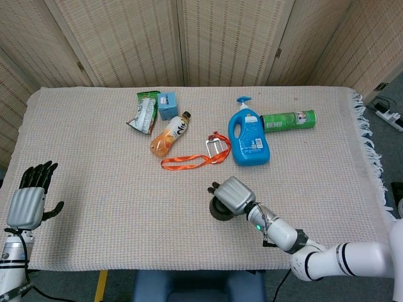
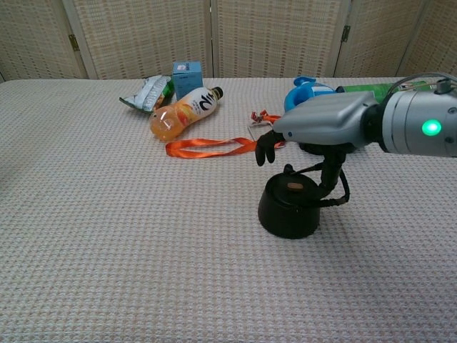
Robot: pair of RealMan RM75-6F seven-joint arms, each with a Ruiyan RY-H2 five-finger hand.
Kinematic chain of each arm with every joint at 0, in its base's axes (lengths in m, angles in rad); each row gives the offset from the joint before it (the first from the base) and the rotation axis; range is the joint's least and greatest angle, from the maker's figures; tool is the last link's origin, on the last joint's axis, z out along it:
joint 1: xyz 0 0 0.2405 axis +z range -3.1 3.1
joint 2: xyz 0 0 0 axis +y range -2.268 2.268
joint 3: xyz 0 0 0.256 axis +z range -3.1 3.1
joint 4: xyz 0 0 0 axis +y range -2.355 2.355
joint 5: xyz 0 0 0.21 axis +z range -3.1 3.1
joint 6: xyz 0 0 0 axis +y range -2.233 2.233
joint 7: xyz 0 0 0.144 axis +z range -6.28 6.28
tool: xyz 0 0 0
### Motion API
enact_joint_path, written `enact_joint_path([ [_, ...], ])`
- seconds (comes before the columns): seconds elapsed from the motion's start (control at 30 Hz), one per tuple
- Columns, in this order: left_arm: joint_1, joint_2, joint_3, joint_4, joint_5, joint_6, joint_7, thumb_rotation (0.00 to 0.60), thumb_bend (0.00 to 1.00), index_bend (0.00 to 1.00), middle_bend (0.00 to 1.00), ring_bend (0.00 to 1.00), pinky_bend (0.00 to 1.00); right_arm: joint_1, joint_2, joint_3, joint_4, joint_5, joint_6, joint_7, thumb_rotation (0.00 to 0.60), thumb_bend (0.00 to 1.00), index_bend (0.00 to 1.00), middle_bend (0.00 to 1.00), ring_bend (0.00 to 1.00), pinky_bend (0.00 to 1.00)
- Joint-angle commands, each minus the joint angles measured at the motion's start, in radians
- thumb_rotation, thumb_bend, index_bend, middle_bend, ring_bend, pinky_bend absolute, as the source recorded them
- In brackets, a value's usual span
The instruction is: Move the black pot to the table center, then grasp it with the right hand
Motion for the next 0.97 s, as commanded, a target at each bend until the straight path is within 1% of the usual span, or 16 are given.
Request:
enact_joint_path([
  [0.03, 0.001, 0.001, -0.001, 0.001, -0.001, 0.0, -0.001, 0.6, 0.24, 0.03, 0.0, 0.0, 0.0, -0.007, 0.016, 0.005, -0.019, -0.018, 0.022, 0.012, 0.6, 0.24, 0.23, 0.27, 0.85, 0.81],
  [0.13, 0.001, 0.004, -0.002, 0.003, -0.003, -0.001, -0.001, 0.6, 0.24, 0.03, 0.0, 0.0, 0.0, -0.037, 0.055, 0.007, -0.062, -0.062, 0.082, 0.032, 0.6, 0.24, 0.23, 0.27, 0.82, 0.81],
  [0.2, 0.002, 0.006, -0.004, 0.004, -0.006, -0.002, -0.002, 0.6, 0.24, 0.03, 0.0, 0.0, 0.0, -0.076, 0.095, 0.0, -0.097, -0.101, 0.143, 0.047, 0.6, 0.24, 0.23, 0.27, 0.77, 0.81],
  [0.23, 0.002, 0.006, -0.004, 0.005, -0.008, -0.003, -0.002, 0.6, 0.24, 0.03, 0.0, 0.0, 0.0, -0.096, 0.114, -0.006, -0.111, -0.12, 0.172, 0.054, 0.6, 0.24, 0.23, 0.28, 0.72, 0.79],
  [0.27, 0.002, 0.007, -0.004, 0.007, -0.01, -0.004, -0.001, 0.6, 0.24, 0.03, 0.0, 0.0, 0.0, -0.118, 0.132, -0.014, -0.122, -0.14, 0.202, 0.061, 0.6, 0.24, 0.23, 0.28, 0.66, 0.74],
  [0.3, 0.003, 0.006, -0.005, 0.009, -0.013, -0.005, 0.0, 0.6, 0.24, 0.03, 0.0, 0.0, 0.0, -0.141, 0.149, -0.022, -0.13, -0.161, 0.233, 0.068, 0.6, 0.24, 0.23, 0.28, 0.61, 0.69],
  [0.37, 0.004, 0.006, -0.004, 0.014, -0.02, -0.009, 0.002, 0.6, 0.24, 0.03, 0.0, 0.0, 0.0, -0.202, 0.181, -0.044, -0.139, -0.218, 0.31, 0.094, 0.6, 0.24, 0.23, 0.28, 0.49, 0.54],
  [0.47, 0.008, 0.012, -0.003, 0.014, -0.032, -0.012, 0.013, 0.6, 0.24, 0.03, 0.0, 0.0, 0.0, -0.297, 0.212, -0.081, -0.124, -0.308, 0.414, 0.156, 0.6, 0.24, 0.23, 0.27, 0.36, 0.39],
  [0.57, 0.016, 0.014, -0.001, 0.008, -0.039, -0.005, 0.021, 0.6, 0.24, 0.03, 0.0, 0.0, 0.0, -0.395, 0.23, -0.117, -0.082, -0.387, 0.509, 0.242, 0.6, 0.24, 0.22, 0.23, 0.28, 0.29],
  [0.63, 0.024, 0.016, 0.002, 0.002, -0.046, 0.001, 0.033, 0.6, 0.24, 0.03, 0.0, 0.0, 0.0, -0.462, 0.236, -0.138, -0.043, -0.423, 0.573, 0.295, 0.6, 0.24, 0.18, 0.19, 0.25, 0.27],
  [0.77, 0.044, 0.021, 0.012, -0.018, -0.066, 0.017, 0.068, 0.6, 0.24, 0.03, 0.0, 0.0, 0.0, -0.579, 0.242, -0.163, 0.023, -0.456, 0.679, 0.377, 0.6, 0.24, 0.11, 0.14, 0.22, 0.27],
  [0.87, 0.061, 0.015, 0.02, -0.031, -0.071, 0.037, 0.083, 0.6, 0.24, 0.03, 0.0, 0.0, 0.0, -0.659, 0.231, -0.175, 0.081, -0.48, 0.744, 0.443, 0.6, 0.24, 0.1, 0.13, 0.21, 0.26],
  [0.97, 0.079, 0.003, 0.033, -0.039, -0.062, 0.063, 0.107, 0.6, 0.24, 0.03, 0.0, 0.0, 0.0, -0.732, 0.198, -0.178, 0.136, -0.486, 0.796, 0.495, 0.6, 0.24, 0.1, 0.12, 0.21, 0.26],
])
